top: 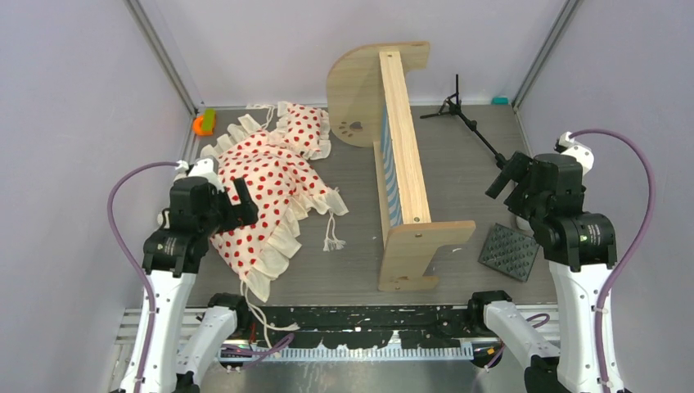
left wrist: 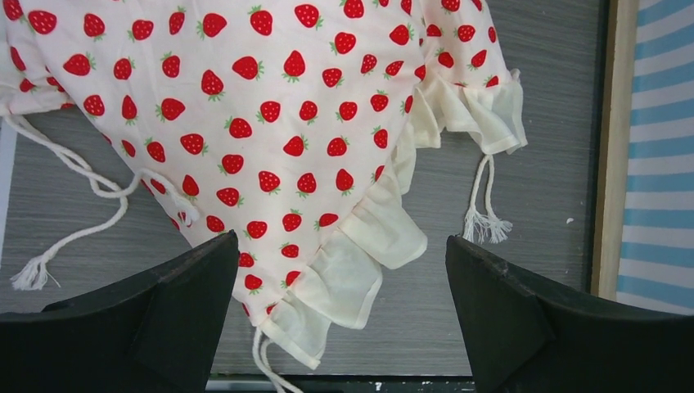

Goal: Set up the pet bed
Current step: Adjust the bed frame at the center of the board.

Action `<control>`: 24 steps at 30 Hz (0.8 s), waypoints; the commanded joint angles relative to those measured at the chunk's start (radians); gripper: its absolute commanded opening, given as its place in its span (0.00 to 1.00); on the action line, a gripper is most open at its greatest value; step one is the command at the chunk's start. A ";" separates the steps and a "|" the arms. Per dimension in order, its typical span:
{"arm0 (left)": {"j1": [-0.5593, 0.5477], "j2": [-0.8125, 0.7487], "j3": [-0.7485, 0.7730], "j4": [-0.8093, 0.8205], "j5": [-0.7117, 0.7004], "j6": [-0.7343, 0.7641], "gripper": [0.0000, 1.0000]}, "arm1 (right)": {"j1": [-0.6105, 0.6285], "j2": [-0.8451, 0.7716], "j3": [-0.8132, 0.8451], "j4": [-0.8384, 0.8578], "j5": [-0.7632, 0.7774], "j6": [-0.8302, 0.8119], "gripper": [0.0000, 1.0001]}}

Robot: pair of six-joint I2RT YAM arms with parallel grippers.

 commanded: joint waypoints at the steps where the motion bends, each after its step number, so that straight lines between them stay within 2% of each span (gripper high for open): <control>1: 0.000 0.040 0.034 -0.014 -0.010 -0.047 1.00 | -0.004 -0.009 0.055 0.057 0.027 0.012 1.00; 5: -0.002 0.020 0.022 -0.004 -0.061 -0.061 1.00 | -0.004 0.034 0.176 0.076 -0.061 0.009 1.00; 10: -0.001 -0.053 -0.006 0.034 -0.037 -0.037 1.00 | -0.004 0.181 0.403 0.026 -0.220 0.033 0.98; 17: -0.001 -0.102 -0.021 0.045 -0.044 -0.020 1.00 | 0.000 0.308 0.570 0.004 -0.322 0.061 0.93; 21: -0.001 -0.097 -0.017 0.034 -0.050 -0.021 1.00 | 0.063 0.345 0.594 0.015 -0.282 0.071 0.92; 24: 0.000 -0.105 -0.014 0.028 -0.054 -0.022 1.00 | 0.213 0.379 0.613 0.018 -0.147 0.070 0.92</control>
